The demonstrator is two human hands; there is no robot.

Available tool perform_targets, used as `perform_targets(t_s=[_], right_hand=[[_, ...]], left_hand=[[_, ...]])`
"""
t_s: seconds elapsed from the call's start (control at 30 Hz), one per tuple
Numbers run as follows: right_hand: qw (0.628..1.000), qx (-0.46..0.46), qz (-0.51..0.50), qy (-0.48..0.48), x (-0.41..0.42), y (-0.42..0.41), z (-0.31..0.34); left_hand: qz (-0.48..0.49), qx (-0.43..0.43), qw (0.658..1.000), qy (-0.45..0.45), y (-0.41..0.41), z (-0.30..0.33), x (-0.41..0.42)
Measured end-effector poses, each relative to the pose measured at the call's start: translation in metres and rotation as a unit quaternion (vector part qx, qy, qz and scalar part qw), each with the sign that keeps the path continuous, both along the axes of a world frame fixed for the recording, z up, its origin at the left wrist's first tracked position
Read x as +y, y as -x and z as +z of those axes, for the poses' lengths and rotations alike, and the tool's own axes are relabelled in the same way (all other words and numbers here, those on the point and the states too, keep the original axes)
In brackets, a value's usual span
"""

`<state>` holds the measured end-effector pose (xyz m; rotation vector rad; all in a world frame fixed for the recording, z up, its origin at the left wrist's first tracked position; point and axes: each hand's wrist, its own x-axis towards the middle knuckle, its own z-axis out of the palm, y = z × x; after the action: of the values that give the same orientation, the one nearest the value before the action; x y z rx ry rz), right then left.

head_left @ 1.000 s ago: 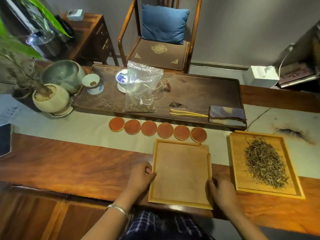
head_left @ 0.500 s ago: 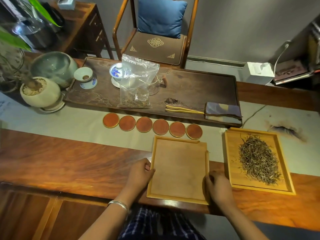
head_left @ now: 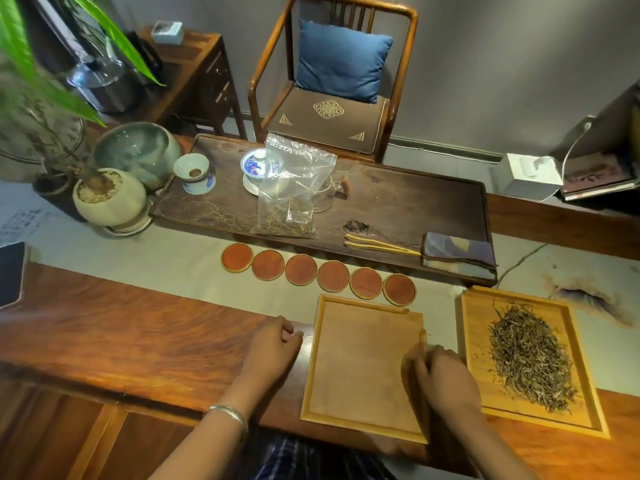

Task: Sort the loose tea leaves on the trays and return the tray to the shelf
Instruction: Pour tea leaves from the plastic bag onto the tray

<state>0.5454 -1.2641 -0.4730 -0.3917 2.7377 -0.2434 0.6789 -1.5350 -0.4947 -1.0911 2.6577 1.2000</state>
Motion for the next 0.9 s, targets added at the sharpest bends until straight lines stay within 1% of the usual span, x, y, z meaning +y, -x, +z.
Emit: perform_targets(t_s=[0.07,0.2,0.27,0.37,0.47,0.53,0.6,0.63,0.7,0.73,0.9], right_hand=[[0.999,0.023,0.025,0.021,-0.029,0.019,0.012],[0.996,0.010,0.055,0.071,-0.115,0.063,0.035],[0.991,0.000,0.070,0.113,-0.160,0.083,0.044],[0.979,-0.004,0.091,0.183,-0.221,0.109,0.049],[0.970,-0.032,0.096,0.219,-0.270,0.129,0.045],[0.970,-0.051,0.103,0.216,-0.294,0.140,0.036],[0.971,-0.055,0.106,0.208,-0.309,0.148,0.027],[0.971,-0.052,0.102,0.209,-0.315,0.151,0.022],[0.970,-0.044,0.086,0.225,-0.320,0.154,0.013],[0.969,-0.043,0.082,0.230,-0.322,0.154,0.010],[0.962,-0.062,0.099,0.245,-0.318,0.145,0.008]], left_hand=[[0.026,0.012,0.999,0.029,0.009,0.008,-0.032],[0.081,0.035,0.995,0.035,0.037,0.032,-0.104],[0.108,0.058,0.991,0.048,0.057,0.043,-0.135],[0.131,0.086,0.987,0.020,0.091,0.053,-0.169],[0.115,0.089,0.989,-0.009,0.124,0.050,-0.193],[0.104,0.100,0.989,-0.034,0.142,0.045,-0.202],[0.086,0.103,0.989,-0.061,0.155,0.037,-0.208],[0.074,0.105,0.988,-0.088,0.160,0.033,-0.210],[0.047,0.106,0.984,-0.138,0.167,0.025,-0.209],[0.035,0.103,0.983,-0.148,0.169,0.022,-0.208],[0.012,0.081,0.989,-0.120,0.173,0.017,-0.202]])
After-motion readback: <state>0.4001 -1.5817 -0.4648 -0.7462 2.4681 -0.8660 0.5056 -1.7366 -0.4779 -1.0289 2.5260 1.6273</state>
